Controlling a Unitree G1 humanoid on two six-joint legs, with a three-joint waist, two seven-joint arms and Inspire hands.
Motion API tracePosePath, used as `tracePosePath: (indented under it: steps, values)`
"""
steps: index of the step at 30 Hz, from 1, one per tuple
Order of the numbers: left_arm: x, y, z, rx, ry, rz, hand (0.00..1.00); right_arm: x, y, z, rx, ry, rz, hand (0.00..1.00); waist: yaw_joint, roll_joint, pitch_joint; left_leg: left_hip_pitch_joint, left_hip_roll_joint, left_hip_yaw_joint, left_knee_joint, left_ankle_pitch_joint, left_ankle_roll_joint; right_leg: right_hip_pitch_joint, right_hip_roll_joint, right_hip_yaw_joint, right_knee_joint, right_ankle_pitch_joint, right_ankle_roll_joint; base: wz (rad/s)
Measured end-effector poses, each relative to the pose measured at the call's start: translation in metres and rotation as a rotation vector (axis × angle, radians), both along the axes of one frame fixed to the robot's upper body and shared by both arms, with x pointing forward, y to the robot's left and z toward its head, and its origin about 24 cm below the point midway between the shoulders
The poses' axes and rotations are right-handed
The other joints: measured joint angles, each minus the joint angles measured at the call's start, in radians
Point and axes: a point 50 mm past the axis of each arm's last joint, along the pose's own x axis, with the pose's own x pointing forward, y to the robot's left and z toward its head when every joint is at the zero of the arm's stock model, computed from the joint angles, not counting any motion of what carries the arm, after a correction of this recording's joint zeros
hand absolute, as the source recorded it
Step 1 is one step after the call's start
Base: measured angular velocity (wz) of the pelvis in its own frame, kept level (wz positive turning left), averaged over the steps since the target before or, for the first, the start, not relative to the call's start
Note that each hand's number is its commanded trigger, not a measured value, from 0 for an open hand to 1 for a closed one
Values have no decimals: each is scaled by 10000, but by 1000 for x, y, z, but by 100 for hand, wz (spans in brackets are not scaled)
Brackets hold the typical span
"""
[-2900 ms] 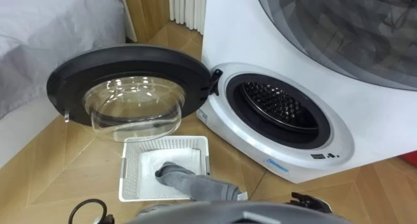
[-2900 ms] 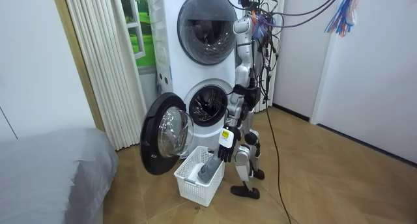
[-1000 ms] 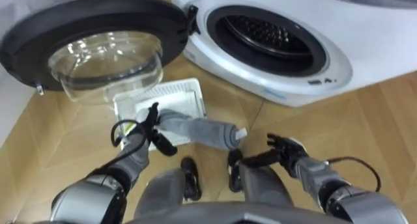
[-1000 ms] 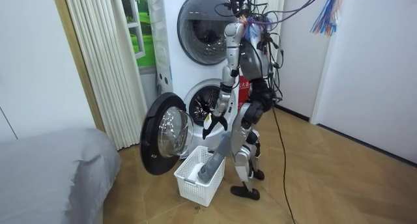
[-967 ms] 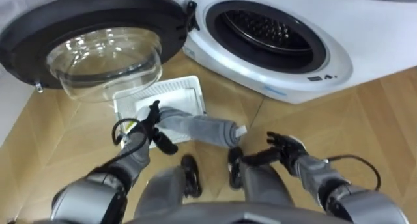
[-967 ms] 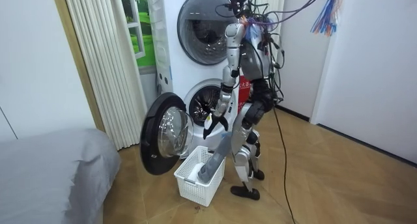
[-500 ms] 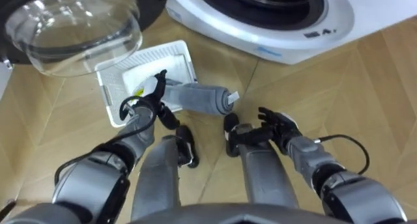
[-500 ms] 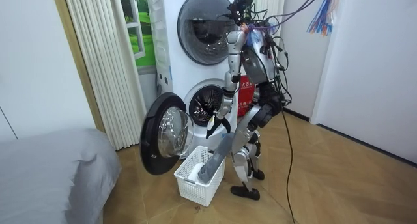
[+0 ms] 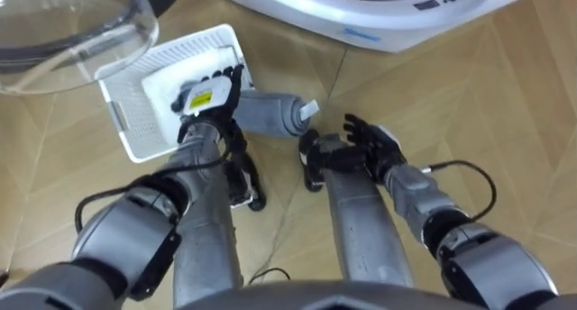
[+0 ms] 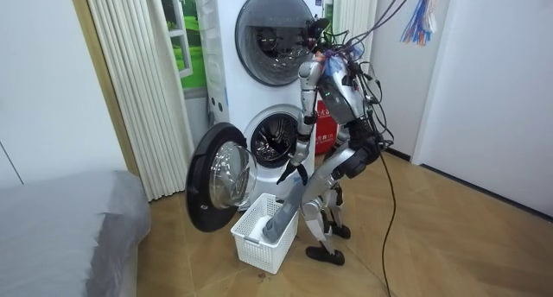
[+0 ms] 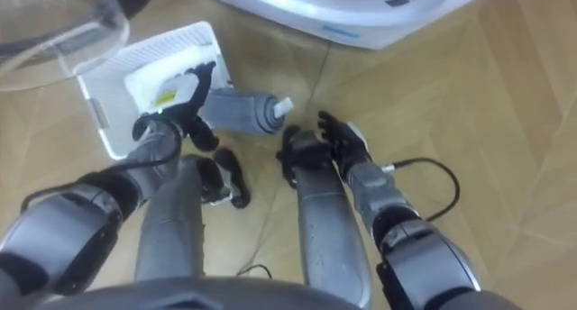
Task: Put towel into washing machine
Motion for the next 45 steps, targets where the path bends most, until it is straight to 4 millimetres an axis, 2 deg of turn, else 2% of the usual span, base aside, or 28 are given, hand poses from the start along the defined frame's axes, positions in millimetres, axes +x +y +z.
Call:
tracePosePath:
  steps: [3,8,10,13,16,20,21,22,24,29,36,45]
  values:
    - [2,1,3,296,-274,-207,0,4,5,4,399,-289,-130,0,-265,-17,-2,-488,81,-98,438,-107,-7,-434,37,-50,360,-77,-30,-2]
    - [6,-1,6,360,-534,-272,0,7,13,8,1103,-500,-435,0,-503,-40,-8,-1096,333,-205,1237,-410,-9,-998,169,-97,963,-233,-77,-8]
    - [8,-1,9,406,-629,-314,0,8,16,10,1387,-607,-567,0,-580,-40,-10,-1356,339,-209,1486,-485,6,-1257,191,-98,1180,-270,-87,-8]
    - [10,-4,11,521,-809,-427,0,11,17,13,1629,-791,-700,0,-593,-42,-11,-1668,349,-232,1881,-604,31,-1589,158,-102,1595,-399,-96,3]
    - [9,-7,10,666,-854,-640,0,12,16,14,1845,-956,-770,0,-573,-42,-10,-1851,365,-262,2444,-883,3,-1818,104,-95,2212,-664,-117,2]
    - [6,-7,7,765,-760,-747,0,12,15,15,2036,-987,-700,0,-587,-75,-16,-1925,428,-287,2746,-1034,3,-1899,77,-102,2533,-809,-132,1]
    - [5,-6,7,771,-744,-746,40,13,16,16,2095,-1045,-670,0,-592,-101,-18,-2005,481,-287,2817,-1049,10,-1970,86,-119,2586,-817,-137,0]
    - [5,-6,7,786,-736,-750,51,13,16,16,2125,-1076,-654,0,-603,-120,-15,-2043,501,-291,2848,-1053,13,-2002,92,-133,2603,-818,-141,0]
    - [3,-3,4,979,-610,-831,100,13,20,17,2255,-1098,-593,0,-744,-269,-16,-2145,508,-351,2996,-1091,-13,-2084,90,-181,2739,-860,-182,0]
    - [4,-2,4,1008,-331,-865,100,18,24,20,2486,-1172,-438,0,-888,-436,-24,-2462,562,-490,3351,-1210,-19,-2341,107,-291,2994,-929,-215,0]
    - [5,8,2,1538,452,-1031,100,19,26,20,2677,-1020,-610,0,-1052,-481,-22,-2522,584,-487,3517,-1296,24,-2398,118,-272,3126,-968,-185,-2]
    - [1,9,-3,1652,1018,-1142,100,18,24,19,2513,-961,-823,0,-1078,-496,-22,-2392,527,-494,3505,-1307,28,-2248,118,-280,3114,-991,-168,0]
